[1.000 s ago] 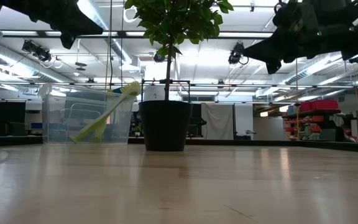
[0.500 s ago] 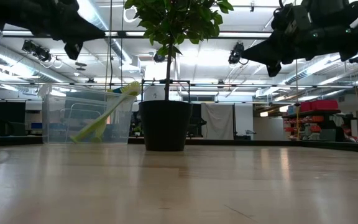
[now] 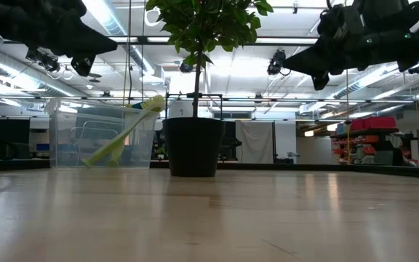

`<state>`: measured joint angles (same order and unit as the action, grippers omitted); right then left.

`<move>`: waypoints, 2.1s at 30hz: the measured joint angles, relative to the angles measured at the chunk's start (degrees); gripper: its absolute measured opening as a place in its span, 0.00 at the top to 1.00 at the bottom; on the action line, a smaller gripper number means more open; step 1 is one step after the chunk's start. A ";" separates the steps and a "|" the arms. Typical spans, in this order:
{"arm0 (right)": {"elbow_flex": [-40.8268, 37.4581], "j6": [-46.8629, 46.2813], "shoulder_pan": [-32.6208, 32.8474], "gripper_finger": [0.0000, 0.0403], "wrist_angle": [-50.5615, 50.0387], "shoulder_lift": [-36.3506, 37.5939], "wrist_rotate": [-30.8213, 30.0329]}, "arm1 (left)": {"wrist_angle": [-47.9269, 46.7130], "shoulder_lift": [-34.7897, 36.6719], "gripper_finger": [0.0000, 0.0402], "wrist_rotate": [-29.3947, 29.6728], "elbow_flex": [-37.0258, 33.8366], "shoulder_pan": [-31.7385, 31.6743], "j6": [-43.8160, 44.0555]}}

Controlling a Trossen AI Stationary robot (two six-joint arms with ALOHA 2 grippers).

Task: Pick & Place Kitchen Sink Supplies
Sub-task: Return to Home Position

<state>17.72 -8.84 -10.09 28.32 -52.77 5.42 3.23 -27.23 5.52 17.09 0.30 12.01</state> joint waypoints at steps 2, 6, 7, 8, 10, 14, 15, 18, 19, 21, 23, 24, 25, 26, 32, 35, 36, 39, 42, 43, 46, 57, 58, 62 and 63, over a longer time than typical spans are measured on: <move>0.00 2.09 0.00 0.98 0.00 0.00 -0.01 | 0.78 0.58 1.00 0.42 -1.16 0.37 -0.62; 0.00 4.11 0.00 0.98 0.00 0.00 0.00 | 0.61 3.31 1.00 0.87 -2.92 0.23 -0.70; 0.00 3.69 0.02 0.98 0.00 0.00 0.00 | 0.70 4.04 1.00 0.83 -3.34 0.23 -0.68; 0.00 3.59 0.02 0.98 0.00 0.00 0.00 | 0.66 5.00 1.00 0.81 -3.76 0.23 -0.66; 0.00 3.83 0.02 0.98 -0.02 0.00 -0.01 | 0.68 6.66 1.00 0.76 -4.44 0.23 -0.59; 0.00 5.07 0.02 0.98 -0.02 0.00 0.01 | 0.94 9.23 1.00 0.42 -4.47 0.30 -1.07; 0.00 5.32 0.02 0.98 -0.02 0.00 -0.01 | 0.86 9.50 1.00 0.56 -4.45 0.30 -2.01; 0.00 6.36 0.02 0.98 -0.02 0.00 0.01 | -0.43 9.76 1.00 1.52 -4.45 0.32 -3.74; 0.00 6.44 0.02 0.98 -0.02 0.00 0.01 | -0.71 9.76 1.00 1.83 -4.45 0.32 -4.05; 0.00 6.14 0.04 0.98 -0.02 0.00 0.15 | -1.38 9.76 1.00 1.97 -4.45 0.32 -4.55; 0.00 5.75 0.04 0.98 -0.02 0.00 0.16 | -1.44 9.75 1.00 1.97 -4.45 0.32 -4.78; 0.00 5.59 0.04 0.98 -0.02 0.00 0.16 | -1.33 9.76 1.00 1.97 -4.45 0.32 -4.79; 0.00 5.57 0.04 0.98 -0.02 0.00 0.16 | -1.19 9.76 1.00 1.98 -4.45 0.32 -4.88; 0.00 5.62 0.04 0.98 -0.02 0.00 0.16 | -0.97 9.76 1.00 1.98 -4.45 0.32 -4.95; 0.00 7.16 0.04 0.98 -0.02 0.00 0.12 | 2.10 9.69 1.00 2.11 -4.45 0.32 -4.83; 0.00 8.41 0.04 0.98 -0.02 0.00 0.12 | 2.65 9.65 1.00 2.37 -4.45 0.32 -4.82; 0.00 8.76 0.04 0.98 -0.02 0.00 0.06 | 2.50 9.65 1.00 2.38 -4.45 0.32 -4.80; 0.00 9.80 0.04 0.98 -0.02 0.00 0.01 | 1.13 9.65 1.00 2.38 -4.45 0.32 -4.75; 0.00 9.90 0.07 0.98 -0.02 0.00 0.03 | -1.04 9.65 1.00 2.85 -4.45 0.32 -4.60; 0.00 9.90 0.07 0.98 -0.02 0.00 0.10 | -2.68 9.65 1.00 3.61 -4.45 0.32 -3.65; 0.00 9.90 0.07 0.98 -0.02 0.00 0.15 | -6.84 9.62 1.00 4.79 -4.45 0.28 -1.16; 0.00 10.64 0.07 0.98 -0.02 0.00 0.16 | -3.52 9.62 1.00 4.11 -4.45 0.30 -0.64; 0.00 11.01 0.07 0.98 -0.04 0.00 0.16 | -3.44 9.62 1.00 4.07 -4.45 0.30 -0.64; 0.00 11.47 0.07 0.98 -0.04 0.00 0.08 | -3.57 9.62 1.00 3.67 -4.45 0.30 -0.69; 0.00 11.47 0.07 0.98 -0.04 0.00 0.07 | -3.73 9.57 1.00 3.68 -4.48 0.30 -0.70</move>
<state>17.72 2.63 -10.02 28.27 -52.77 5.50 -0.50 -17.66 9.20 12.61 0.60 11.31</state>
